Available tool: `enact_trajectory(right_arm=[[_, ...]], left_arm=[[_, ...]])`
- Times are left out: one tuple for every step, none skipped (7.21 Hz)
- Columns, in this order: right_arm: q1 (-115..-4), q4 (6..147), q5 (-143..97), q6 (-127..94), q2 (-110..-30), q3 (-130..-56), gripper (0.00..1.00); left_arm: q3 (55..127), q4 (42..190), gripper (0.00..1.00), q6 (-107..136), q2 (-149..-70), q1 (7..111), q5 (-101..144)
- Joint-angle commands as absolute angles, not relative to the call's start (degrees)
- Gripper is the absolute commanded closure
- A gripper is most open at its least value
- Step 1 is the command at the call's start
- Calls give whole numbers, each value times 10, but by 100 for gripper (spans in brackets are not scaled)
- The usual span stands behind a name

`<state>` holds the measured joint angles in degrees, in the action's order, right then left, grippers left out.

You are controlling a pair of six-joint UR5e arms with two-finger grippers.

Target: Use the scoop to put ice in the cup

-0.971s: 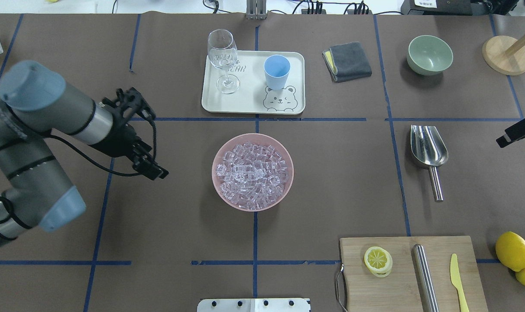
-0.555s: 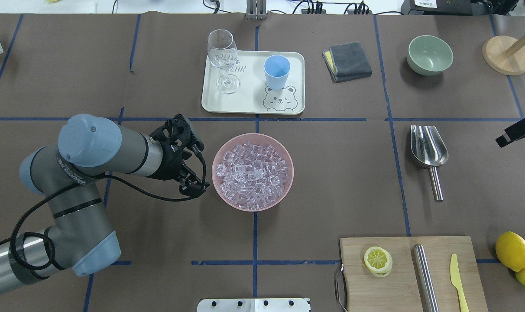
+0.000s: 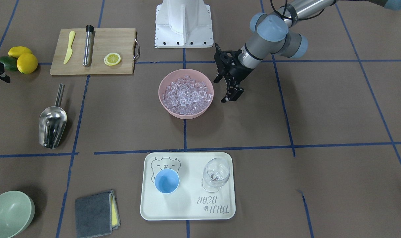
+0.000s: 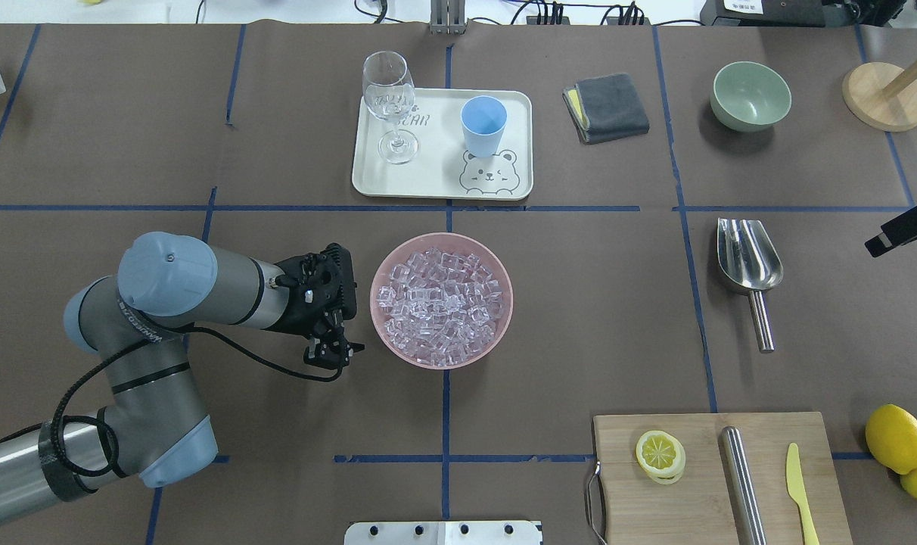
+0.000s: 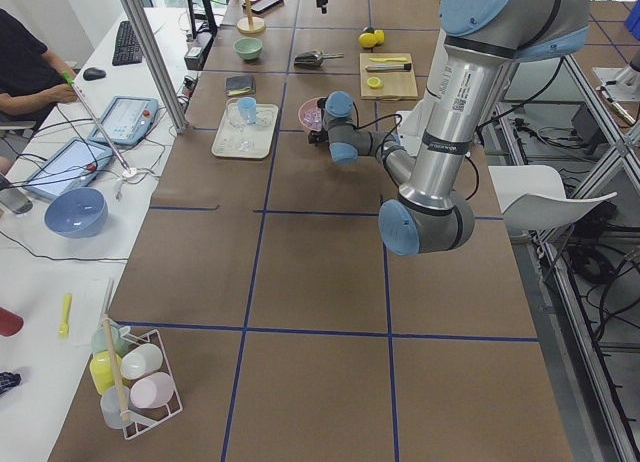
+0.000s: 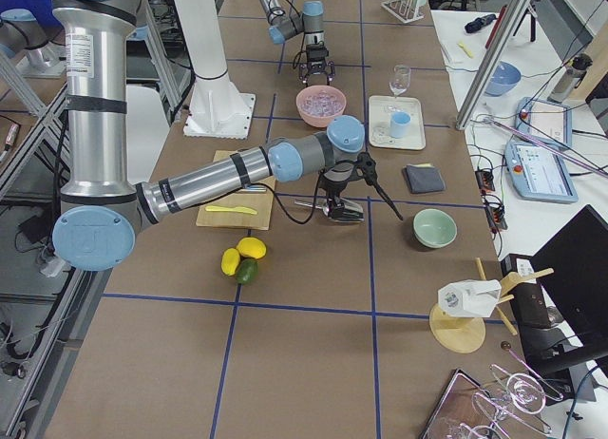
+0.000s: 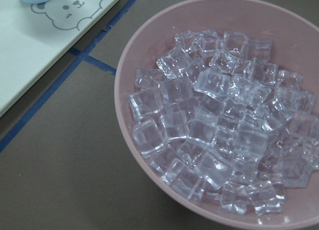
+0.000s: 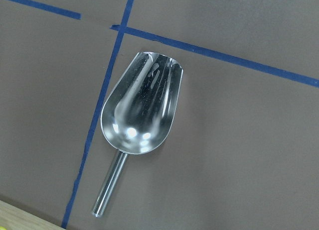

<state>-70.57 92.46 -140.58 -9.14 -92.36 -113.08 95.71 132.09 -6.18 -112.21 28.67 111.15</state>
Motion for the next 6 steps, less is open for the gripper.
enact_trajectory(right_arm=[[-691, 926, -1407, -94, -931, -1140, 0], [-672, 925, -1406, -138, -946, -1143, 0], [-652, 925, -1405, -164, -954, -1156, 0], [-644, 925, -1403, -204, -975, -1183, 0], [-631, 924, -1402, -227, -983, -1193, 0], [-620, 924, -1398, -228, -983, -1193, 0]], left_arm=[[913, 1330, 0, -120, -1129, 287, 1136], [912, 1335, 0, -115, -1130, 288, 1137], [912, 1335, 0, -113, -1132, 291, 1138], [911, 1334, 0, -79, -1132, 301, 1150], [911, 1334, 0, -71, -1134, 308, 1166], [907, 1333, 0, -67, -1141, 314, 1167]])
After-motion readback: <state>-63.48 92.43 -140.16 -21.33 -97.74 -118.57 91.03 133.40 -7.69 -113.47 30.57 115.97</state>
